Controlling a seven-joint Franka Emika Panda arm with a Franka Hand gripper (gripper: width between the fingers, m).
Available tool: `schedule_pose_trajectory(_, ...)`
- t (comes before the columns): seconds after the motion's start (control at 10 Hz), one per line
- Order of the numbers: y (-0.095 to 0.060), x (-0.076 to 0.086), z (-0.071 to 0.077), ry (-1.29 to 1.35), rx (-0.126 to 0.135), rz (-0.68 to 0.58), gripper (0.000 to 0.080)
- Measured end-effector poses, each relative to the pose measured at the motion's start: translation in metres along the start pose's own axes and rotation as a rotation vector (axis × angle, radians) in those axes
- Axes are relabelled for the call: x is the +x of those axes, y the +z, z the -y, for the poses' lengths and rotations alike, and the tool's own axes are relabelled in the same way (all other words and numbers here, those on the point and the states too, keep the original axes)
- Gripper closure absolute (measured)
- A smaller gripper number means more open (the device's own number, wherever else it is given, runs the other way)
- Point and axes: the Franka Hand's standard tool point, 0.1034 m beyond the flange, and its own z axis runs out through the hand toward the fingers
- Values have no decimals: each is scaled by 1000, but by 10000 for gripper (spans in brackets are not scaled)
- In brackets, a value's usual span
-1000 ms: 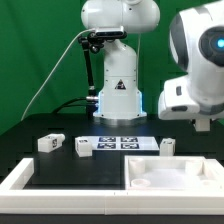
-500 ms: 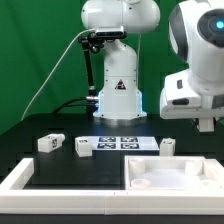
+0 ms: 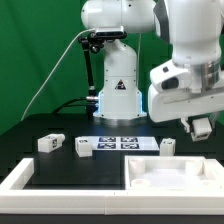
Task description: Assemble one leg
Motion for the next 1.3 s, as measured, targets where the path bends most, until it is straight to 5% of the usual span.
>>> schedule_pose_trajectory(0.1,-17,7,14,-48,-54,-53,509)
schedule_pose_trajectory(0.2,-22,20,23,-80,-57,-184,509)
schedule_pose_trajectory(0.6,-17,20,16,-143,-58,-520,509)
schedule_pose_trajectory(0.7,-13,31,1,-230,-87,-518,509)
schedule_pose_trajectory(0.8,-34,57,-9,-270,-102,-541,509)
schedule_pose_trajectory(1.0,-50,90,-18,-309,-110,-551,509)
schedule_pose_trajectory(1.3,-52,95,-18,-307,-111,-583,509)
